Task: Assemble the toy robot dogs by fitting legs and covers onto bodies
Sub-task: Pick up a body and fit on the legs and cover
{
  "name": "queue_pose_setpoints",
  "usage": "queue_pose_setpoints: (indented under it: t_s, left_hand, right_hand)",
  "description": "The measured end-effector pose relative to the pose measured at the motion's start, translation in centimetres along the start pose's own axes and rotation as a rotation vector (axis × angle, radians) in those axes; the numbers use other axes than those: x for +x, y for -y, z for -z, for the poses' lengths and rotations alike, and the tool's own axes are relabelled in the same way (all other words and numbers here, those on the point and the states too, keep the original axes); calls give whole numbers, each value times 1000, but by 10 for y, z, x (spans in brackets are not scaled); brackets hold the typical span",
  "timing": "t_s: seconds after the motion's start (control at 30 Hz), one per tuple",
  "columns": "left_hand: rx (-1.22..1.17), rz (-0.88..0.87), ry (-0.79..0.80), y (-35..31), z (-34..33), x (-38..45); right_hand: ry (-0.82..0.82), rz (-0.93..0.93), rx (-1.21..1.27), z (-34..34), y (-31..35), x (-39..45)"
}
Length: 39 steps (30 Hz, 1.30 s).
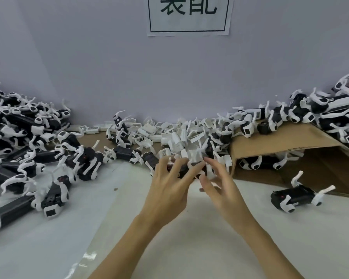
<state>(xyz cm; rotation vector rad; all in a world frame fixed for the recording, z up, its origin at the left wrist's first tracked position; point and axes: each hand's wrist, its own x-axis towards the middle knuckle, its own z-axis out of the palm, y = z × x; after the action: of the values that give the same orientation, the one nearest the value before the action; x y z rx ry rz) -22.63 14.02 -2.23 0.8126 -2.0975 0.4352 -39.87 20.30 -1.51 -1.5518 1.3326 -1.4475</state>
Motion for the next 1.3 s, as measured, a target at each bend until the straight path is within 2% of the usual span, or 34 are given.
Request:
queue_pose_setpoints:
  t_s: [0.13,0.23,0.37,0.53,0.6,0.67,0.73,0.8,0.93,1.03,1.17,1.3]
  left_hand:
    - [-67,-106,-14,-3,-3,-1]
    - [-147,-99,-45,1,-2,-1]
    - [-393,127,-63,3,2,0]
    - [-403,318,-79,-3,0,-1]
    - [-626,470,-18,-3,1,0]
    - [-963,642,108,-1,6,2]
    - [-1152,749,195,3,7,2]
    - [-1199,775,224,4,5,1]
    - [-1218,851,186,7,3,2]
    - [-1257,846,171,11,7,2]
    - [-1614,887,240,10,9,5]
    - [-1864,1018,433,15,15,9]
  right_hand:
    - [-105,-130,164,1,3,3]
    - [-92,-190,277,4,0,5]
    - [-104,-195,424,8,0,6]
    - [-166,-202,438,7,0,7]
    - [-154,-196,466,8,0,8]
    - [-139,-200,502,11,0,8]
    - [-124,-208,525,14,-1,9]
    - [-109,-223,524,15,-1,10]
    - [-6,-270,448,19,1,10]
    - [47,-249,447,24,0,10]
    - [68,-175,429,29,-3,10]
    - [224,-142,321,43,1,7]
